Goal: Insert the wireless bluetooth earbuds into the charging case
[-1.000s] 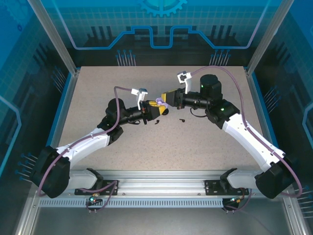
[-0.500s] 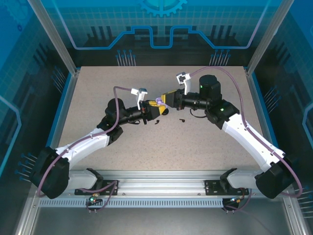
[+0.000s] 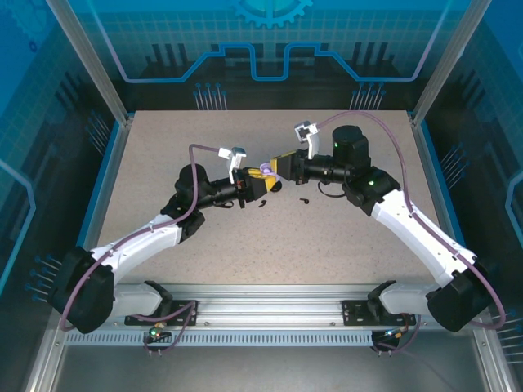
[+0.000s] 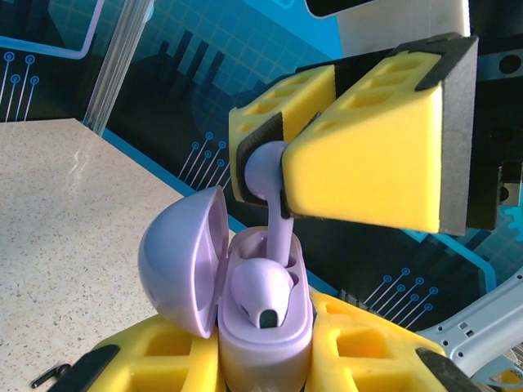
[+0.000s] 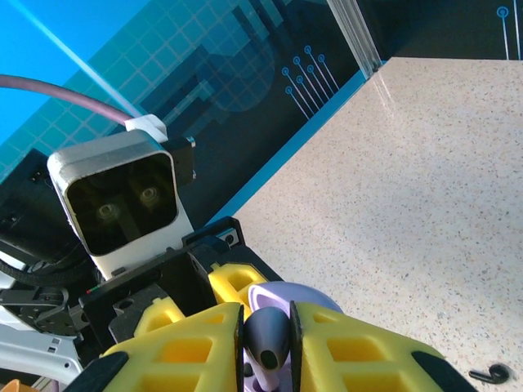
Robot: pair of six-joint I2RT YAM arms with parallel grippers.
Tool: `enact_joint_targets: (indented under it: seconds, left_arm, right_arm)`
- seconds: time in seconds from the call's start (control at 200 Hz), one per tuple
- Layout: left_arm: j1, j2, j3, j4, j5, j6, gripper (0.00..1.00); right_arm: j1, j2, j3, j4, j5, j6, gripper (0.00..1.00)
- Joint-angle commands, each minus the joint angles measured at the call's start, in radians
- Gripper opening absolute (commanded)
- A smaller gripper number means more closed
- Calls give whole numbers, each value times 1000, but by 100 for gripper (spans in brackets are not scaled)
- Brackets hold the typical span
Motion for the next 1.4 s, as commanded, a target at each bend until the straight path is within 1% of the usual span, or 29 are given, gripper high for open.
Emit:
enact_joint_targets:
  seconds: [0.0,0.25,0.37,0.615,0.73,0.85,0.981,1.081,1.246,1.396]
  left_arm:
    - [-8,-31,34,14,7,17,7]
    - [-8,-34,36,16,9,18,7]
    - [-7,-35,37,14,7,19,7]
    - [-8,-34,43,4,13,25,8]
    - [-8,-37,44,-10,13,33,8]
    - [-8,-43,45,-39,15,54,8]
    - [-8,-64,41,-82,23,91,8]
    - [-7,-81,42,-113,49,125,8]
    - [-8,-108,39,-128,99,168,8]
    - [-11,-127,42,-126,136,192,8]
  right_arm:
    - [16,-27,26,-28,-6,-27,22]
    - [19,-21,29,-37,-25,-33,22]
    - [20,-24,35,-54,-22,-42,24]
    - [20,-39,44,-83,-11,-57,38]
    - [21,-45,49,-90,-6,-61,47]
    - [21,-66,48,-102,39,-63,54]
    - [10,-108,19,-117,174,-49,55]
    - [-16,-123,-4,-129,227,-10,57]
    - [-68,-87,4,-183,193,19,57]
    - [-77,-18,47,-261,142,-6,57]
